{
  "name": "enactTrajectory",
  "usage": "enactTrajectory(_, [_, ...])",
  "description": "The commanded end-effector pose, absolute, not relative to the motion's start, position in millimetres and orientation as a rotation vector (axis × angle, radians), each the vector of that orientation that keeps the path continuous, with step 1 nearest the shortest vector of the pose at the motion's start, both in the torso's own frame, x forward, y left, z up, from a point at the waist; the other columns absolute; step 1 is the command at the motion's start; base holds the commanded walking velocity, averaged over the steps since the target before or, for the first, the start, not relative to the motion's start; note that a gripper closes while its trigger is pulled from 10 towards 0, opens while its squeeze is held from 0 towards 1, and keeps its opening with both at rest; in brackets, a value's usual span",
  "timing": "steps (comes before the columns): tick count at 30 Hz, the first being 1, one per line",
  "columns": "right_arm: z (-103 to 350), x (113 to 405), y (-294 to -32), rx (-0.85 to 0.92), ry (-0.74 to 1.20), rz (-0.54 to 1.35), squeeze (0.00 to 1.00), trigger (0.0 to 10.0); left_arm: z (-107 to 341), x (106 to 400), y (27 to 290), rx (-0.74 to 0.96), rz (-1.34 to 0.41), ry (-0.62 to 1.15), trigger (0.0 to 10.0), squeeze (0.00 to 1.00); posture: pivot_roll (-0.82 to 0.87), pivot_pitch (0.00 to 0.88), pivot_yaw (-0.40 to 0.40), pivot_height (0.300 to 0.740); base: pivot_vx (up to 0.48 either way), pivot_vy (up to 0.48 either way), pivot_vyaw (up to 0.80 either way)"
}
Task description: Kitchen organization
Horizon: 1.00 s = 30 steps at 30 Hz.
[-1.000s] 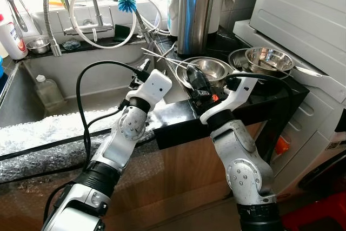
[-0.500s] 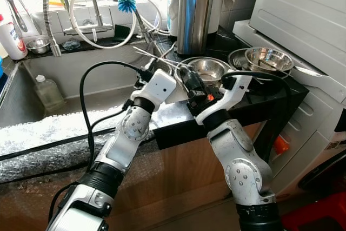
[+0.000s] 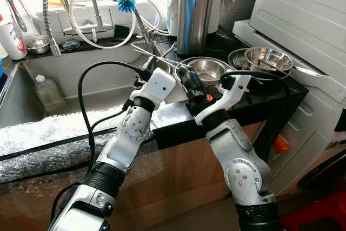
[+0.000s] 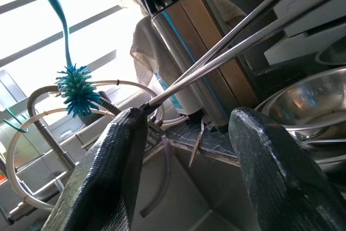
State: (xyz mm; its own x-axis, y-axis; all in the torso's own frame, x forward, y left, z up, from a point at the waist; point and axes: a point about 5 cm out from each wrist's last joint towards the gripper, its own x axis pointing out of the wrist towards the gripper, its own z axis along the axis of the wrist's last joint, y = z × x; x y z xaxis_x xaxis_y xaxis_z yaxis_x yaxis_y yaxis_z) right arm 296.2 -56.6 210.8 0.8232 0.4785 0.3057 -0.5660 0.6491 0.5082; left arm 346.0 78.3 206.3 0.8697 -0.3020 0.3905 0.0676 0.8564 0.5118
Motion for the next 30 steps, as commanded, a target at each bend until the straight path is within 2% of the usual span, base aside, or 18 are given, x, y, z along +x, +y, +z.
enactTrajectory(1, [210.7, 290.9, -51.0, 0.692, -0.158, 0.587, 0.0, 10.0, 208.2, 347.9, 81.4, 0.519, -0.189, -0.479, 10.0, 0.0, -0.12, 0.0, 0.011, 0.74, 0.0, 0.0, 0.0])
enactTrajectory(30, [203.1, 288.3, -45.2, 0.722, -0.094, 0.604, 0.0, 10.0, 211.5, 347.5, 81.9, 0.513, -0.172, -0.507, 10.0, 0.0, -0.12, 0.0, 0.007, 0.74, 0.0, 0.0, 0.0])
